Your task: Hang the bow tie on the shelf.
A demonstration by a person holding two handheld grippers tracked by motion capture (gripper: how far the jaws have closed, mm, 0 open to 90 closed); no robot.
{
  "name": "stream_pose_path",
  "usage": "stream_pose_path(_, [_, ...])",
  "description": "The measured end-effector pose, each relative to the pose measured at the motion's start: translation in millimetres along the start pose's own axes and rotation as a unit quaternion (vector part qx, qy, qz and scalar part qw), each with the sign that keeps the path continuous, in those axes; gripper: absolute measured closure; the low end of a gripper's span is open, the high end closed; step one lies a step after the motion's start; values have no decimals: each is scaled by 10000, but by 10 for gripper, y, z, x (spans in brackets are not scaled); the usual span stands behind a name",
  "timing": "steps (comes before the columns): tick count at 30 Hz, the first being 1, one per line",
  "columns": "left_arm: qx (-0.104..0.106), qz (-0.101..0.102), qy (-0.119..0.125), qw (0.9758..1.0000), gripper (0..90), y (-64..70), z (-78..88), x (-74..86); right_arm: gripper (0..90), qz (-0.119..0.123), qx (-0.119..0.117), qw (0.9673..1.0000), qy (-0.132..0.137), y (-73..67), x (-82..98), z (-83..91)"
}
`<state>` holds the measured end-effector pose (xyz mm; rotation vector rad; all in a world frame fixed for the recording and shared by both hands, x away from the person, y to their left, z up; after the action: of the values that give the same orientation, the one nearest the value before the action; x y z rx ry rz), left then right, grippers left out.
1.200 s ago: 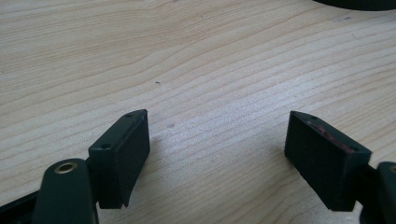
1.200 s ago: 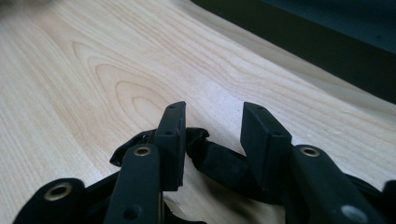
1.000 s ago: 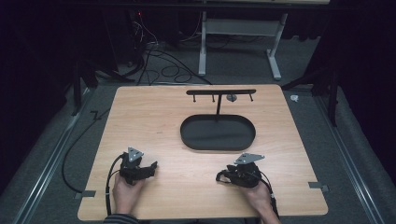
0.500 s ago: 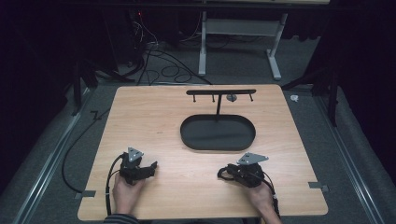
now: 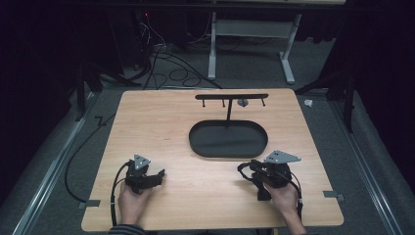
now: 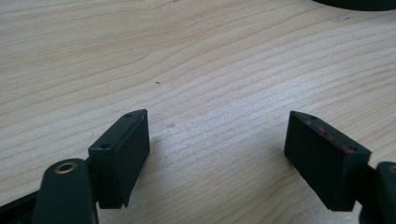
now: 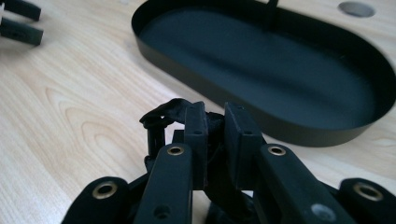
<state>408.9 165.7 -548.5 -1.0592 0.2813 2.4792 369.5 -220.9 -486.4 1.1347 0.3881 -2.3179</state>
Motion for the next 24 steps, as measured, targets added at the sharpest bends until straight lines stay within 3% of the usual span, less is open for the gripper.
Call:
stream_pose_path(10, [5,4,-2,10000,228,0,0,0,817,-67,168,9993,334,129,-196,173])
stream_pose_path(24, [6,-1,-6,10000,228,0,1,0,817,-171,253,9980,551,268,-386,304])
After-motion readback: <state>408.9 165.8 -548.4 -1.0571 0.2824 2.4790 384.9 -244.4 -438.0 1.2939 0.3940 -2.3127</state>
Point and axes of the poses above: each handheld gripper's, and its own axes: z roughly backward along the jaws, x roughly out of its underside, y roughly to its right, the point moved 6 cm from there along -z, roughly forward along the jaws, and after that the axes turned 1 degree about -y, right-handed, at the moved point
